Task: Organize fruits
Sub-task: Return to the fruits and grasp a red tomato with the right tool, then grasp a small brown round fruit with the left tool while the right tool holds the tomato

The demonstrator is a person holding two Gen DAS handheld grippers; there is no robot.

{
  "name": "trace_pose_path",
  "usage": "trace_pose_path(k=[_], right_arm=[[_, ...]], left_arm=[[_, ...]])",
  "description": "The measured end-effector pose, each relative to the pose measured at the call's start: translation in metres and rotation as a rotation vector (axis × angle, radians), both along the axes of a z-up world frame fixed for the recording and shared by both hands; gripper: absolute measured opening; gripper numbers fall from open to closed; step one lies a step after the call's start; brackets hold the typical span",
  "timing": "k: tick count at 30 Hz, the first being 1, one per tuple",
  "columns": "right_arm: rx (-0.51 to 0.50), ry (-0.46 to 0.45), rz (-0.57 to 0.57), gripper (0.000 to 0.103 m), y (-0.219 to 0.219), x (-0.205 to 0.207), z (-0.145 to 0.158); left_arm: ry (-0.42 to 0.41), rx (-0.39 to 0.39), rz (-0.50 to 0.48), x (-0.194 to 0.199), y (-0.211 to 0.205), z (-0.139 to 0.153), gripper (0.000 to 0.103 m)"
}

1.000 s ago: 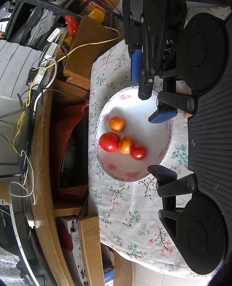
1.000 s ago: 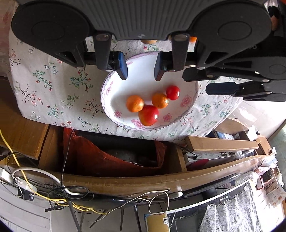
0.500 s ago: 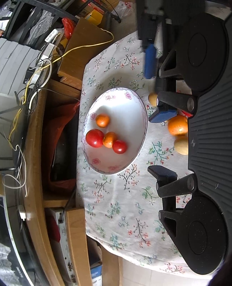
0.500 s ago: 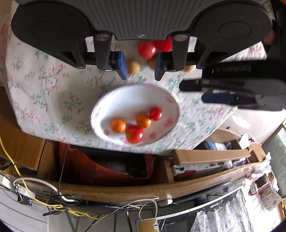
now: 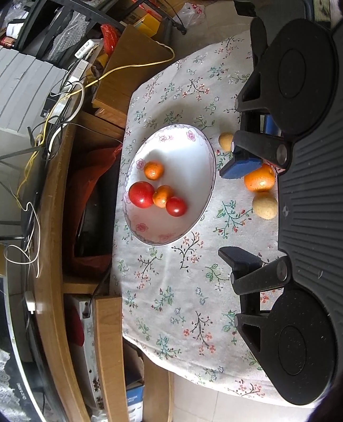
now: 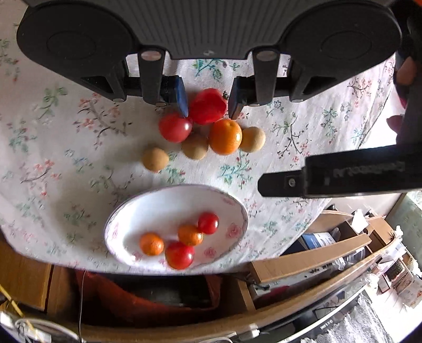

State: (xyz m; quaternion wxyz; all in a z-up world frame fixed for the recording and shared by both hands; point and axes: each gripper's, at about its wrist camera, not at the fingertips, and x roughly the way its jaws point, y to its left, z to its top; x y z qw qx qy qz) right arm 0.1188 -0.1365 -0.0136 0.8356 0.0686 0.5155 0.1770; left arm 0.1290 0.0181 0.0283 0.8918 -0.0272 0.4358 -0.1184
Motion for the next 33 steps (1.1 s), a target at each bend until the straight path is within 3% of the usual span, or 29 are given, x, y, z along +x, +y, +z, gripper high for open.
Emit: trace_pose_path(k=[4, 12, 19, 24, 30, 33], right_arm=[[0.009, -0.001, -0.02, 0.026, 0.002, 0.006, -0.009], [-0.04, -0.036, 0.049, 0.024, 0.007, 0.0, -0.005], [-0.077, -0.025, 0.049, 0.024, -0.014, -0.013, 0.001], [-0.076, -0.006, 0.059, 0.024, -0.021, -0.019, 0.004], [-0.075, 0.001, 0.074, 0.023, -0.021, -0.022, 0.0], [-0.067, 0.004, 0.075, 0.023, -0.022, -0.021, 0.0]], left_arm=[[0.007, 0.0, -0.001, 0.001, -0.001, -0.002, 0.065], [0.043, 0.022, -0.021, 0.001, -0.003, -0.013, 0.066], [0.092, 0.076, -0.105, -0.004, -0.012, -0.031, 0.061], [0.095, 0.135, -0.207, -0.011, -0.021, -0.044, 0.059], [0.061, 0.194, -0.24, -0.007, -0.024, -0.056, 0.055], [0.056, 0.177, -0.238, -0.001, -0.024, -0.056, 0.052]])
